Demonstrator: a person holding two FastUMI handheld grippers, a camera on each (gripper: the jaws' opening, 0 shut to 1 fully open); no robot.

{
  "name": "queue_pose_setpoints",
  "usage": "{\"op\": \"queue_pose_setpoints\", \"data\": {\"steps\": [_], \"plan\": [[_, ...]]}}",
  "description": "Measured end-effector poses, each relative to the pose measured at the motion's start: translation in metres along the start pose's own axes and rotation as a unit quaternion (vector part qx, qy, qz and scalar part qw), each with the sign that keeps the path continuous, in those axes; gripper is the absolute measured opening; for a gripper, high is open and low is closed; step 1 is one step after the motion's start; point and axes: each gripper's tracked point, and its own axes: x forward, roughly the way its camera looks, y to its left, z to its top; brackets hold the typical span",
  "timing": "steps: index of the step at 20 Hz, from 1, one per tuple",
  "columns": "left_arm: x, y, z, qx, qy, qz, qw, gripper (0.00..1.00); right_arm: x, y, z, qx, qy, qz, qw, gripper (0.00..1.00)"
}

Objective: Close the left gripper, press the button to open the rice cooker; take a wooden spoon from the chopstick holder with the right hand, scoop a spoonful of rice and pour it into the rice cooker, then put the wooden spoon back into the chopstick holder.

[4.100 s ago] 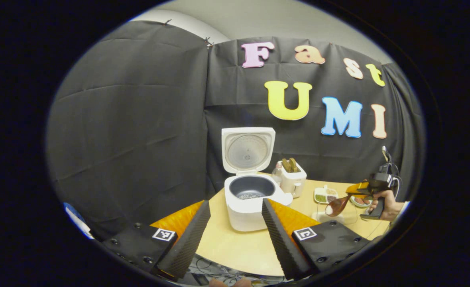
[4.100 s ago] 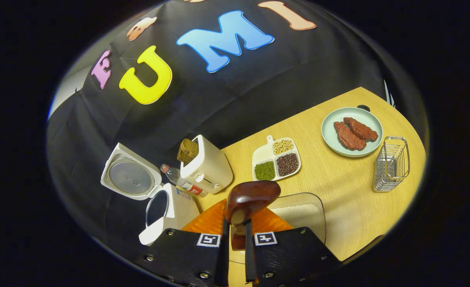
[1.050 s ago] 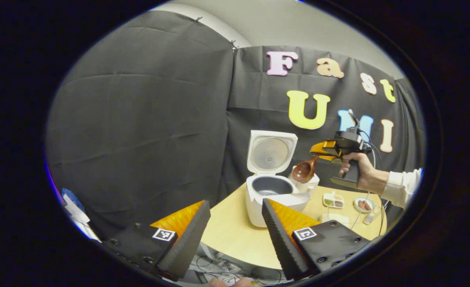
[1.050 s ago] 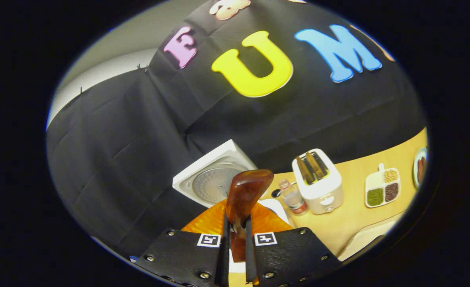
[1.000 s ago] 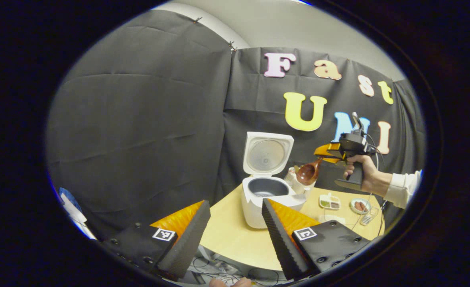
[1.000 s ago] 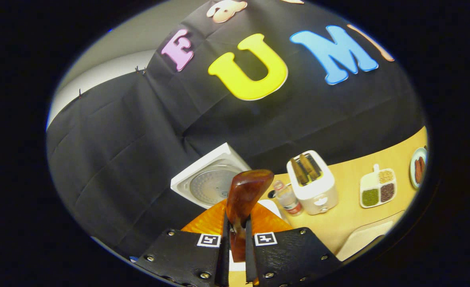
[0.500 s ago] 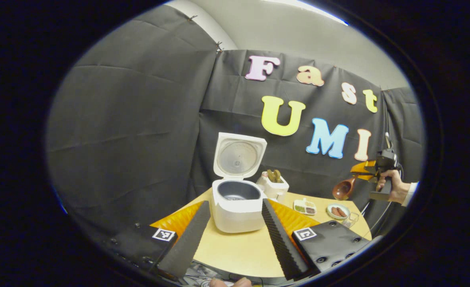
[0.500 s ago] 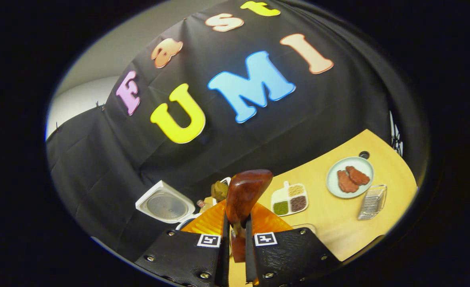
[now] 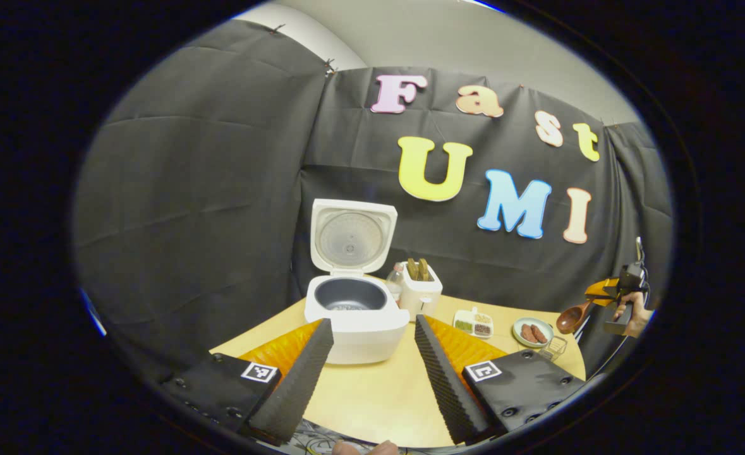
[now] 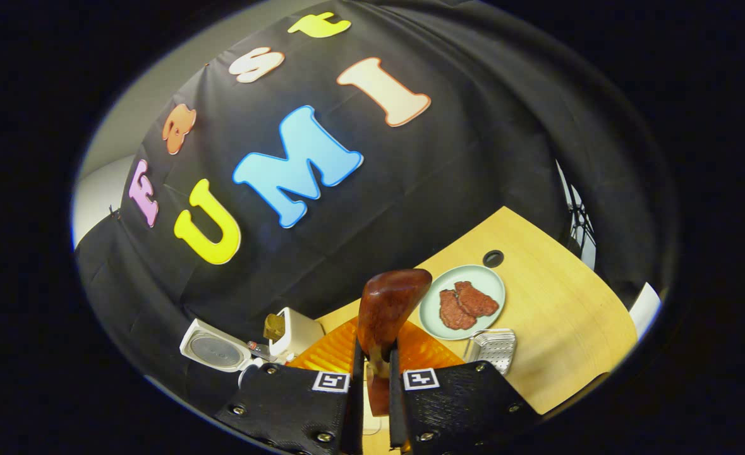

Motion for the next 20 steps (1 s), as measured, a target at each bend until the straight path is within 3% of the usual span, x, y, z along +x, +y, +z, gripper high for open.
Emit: {"op": "queue_pose_setpoints", "data": {"steps": [4,7,14,18,19,20], "plan": [[-0.005,-0.048,-0.001,0.002,0.014,0.018,1.0,0.92,0.026,-0.061,0.005,0.009,0.003,-0.032,0.999,0.16],[-0.005,-0.067,-0.005,0.032,0.034,0.026,0.999,0.92,0.039,-0.095,-0.006,0.001,0.014,-0.05,0.999,0.17],[0.015,-0.086,0.027,0.058,0.018,0.031,0.998,0.92,0.055,-0.113,-0.05,-0.075,0.046,-0.072,0.994,0.17],[0.03,-0.09,0.055,0.065,-0.006,0.034,0.997,0.93,0.049,-0.119,-0.07,-0.083,0.076,-0.075,0.991,0.26],[0.033,-0.088,0.064,0.069,-0.013,0.035,0.997,0.92,0.046,-0.119,-0.075,-0.078,0.078,-0.075,0.991,0.4],[0.037,-0.086,0.072,0.069,-0.019,0.035,0.997,0.92,0.041,-0.12,-0.078,-0.07,0.081,-0.074,0.991,0.42]]}}
